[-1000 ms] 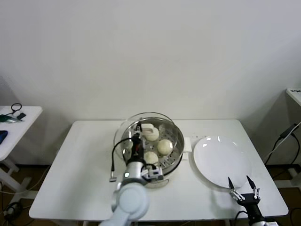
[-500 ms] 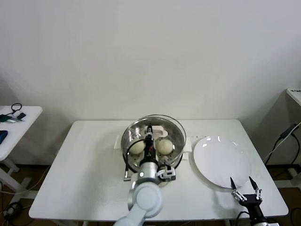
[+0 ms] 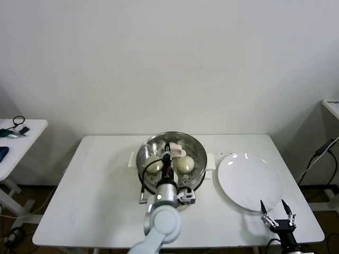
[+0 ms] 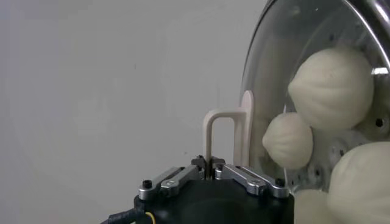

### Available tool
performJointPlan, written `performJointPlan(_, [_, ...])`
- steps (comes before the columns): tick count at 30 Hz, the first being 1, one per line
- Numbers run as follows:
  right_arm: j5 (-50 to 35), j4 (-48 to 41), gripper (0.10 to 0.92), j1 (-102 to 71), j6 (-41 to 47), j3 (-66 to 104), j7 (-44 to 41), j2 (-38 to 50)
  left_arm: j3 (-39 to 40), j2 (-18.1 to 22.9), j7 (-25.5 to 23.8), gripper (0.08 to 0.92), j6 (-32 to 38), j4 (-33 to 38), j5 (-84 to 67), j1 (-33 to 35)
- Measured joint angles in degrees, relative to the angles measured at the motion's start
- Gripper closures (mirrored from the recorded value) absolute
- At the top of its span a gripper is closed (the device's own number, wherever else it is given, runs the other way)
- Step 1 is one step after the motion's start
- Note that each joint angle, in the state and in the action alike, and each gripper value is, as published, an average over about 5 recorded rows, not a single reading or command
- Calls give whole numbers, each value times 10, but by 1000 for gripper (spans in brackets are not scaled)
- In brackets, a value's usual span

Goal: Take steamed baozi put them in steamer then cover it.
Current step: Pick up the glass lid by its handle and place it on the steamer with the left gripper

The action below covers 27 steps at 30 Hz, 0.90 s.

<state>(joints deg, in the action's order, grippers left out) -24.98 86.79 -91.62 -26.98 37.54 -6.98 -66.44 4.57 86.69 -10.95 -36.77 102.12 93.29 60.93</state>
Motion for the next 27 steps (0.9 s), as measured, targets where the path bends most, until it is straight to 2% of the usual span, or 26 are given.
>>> performJointPlan(8, [1,2,203,0,-2,0,1,-3,1,1,9,857,-1,-1,-2,6])
performJointPlan(11, [1,3,203,1,-1,0,1,-4,4,0,11,816,-4,4,-9,9])
performJointPlan(20, [-2,11,203,-2,5,-2,2,-7,15,-14,16,562,-8,34,-38,16])
performJointPlan(27, [-13,26,203,-12,6,-5,11,0,18,-34,29,363,-6,89,-104,29])
